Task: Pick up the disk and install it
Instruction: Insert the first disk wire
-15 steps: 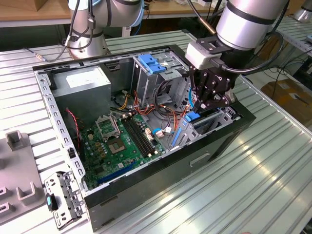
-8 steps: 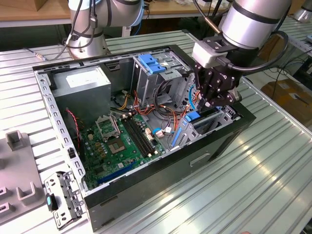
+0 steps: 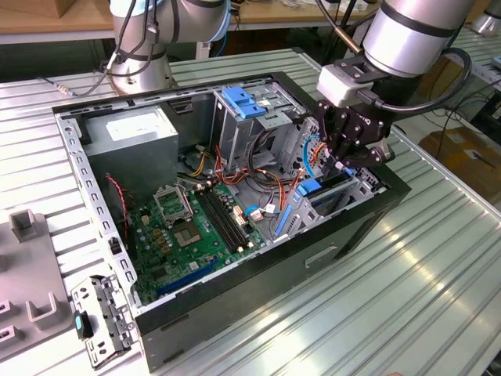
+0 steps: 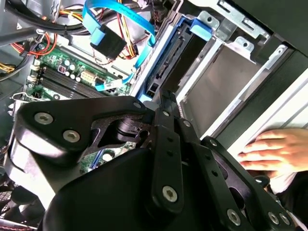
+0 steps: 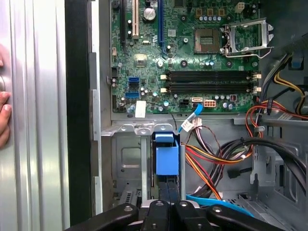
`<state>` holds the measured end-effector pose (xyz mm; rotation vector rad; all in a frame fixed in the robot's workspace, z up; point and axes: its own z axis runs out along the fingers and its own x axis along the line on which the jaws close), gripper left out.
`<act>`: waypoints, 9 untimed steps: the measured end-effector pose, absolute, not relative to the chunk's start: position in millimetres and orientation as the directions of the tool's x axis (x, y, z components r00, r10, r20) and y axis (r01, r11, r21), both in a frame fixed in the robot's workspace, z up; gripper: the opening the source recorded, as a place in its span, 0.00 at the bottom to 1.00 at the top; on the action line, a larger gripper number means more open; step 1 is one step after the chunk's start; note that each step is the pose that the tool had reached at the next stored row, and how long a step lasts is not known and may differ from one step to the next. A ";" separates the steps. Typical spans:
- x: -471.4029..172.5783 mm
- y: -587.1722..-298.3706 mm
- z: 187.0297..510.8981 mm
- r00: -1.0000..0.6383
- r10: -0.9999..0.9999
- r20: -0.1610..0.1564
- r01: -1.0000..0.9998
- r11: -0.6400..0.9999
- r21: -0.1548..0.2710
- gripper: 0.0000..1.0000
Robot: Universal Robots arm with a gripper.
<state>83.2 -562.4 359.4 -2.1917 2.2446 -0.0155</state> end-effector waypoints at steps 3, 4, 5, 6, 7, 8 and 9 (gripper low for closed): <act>85.9 -562.4 359.4 -0.036 -0.999 0.004 -0.999 0.036 -0.010 0.11; 87.2 -562.4 359.6 -0.037 -0.999 0.005 -0.999 0.037 -0.009 0.11; 89.4 -562.3 359.6 -0.040 -0.999 0.005 -0.999 0.040 -0.009 0.11; 91.6 -562.3 359.9 -0.042 -0.999 0.005 -0.999 0.042 -0.007 0.11; 93.1 -562.3 360.3 -0.042 -0.999 0.005 -0.999 0.042 -0.004 0.11; 93.7 -562.3 360.5 -0.037 -0.999 0.005 -0.999 0.037 -0.003 0.11; 94.3 -562.3 360.6 -0.025 -1.000 0.005 -1.000 0.025 -0.003 0.11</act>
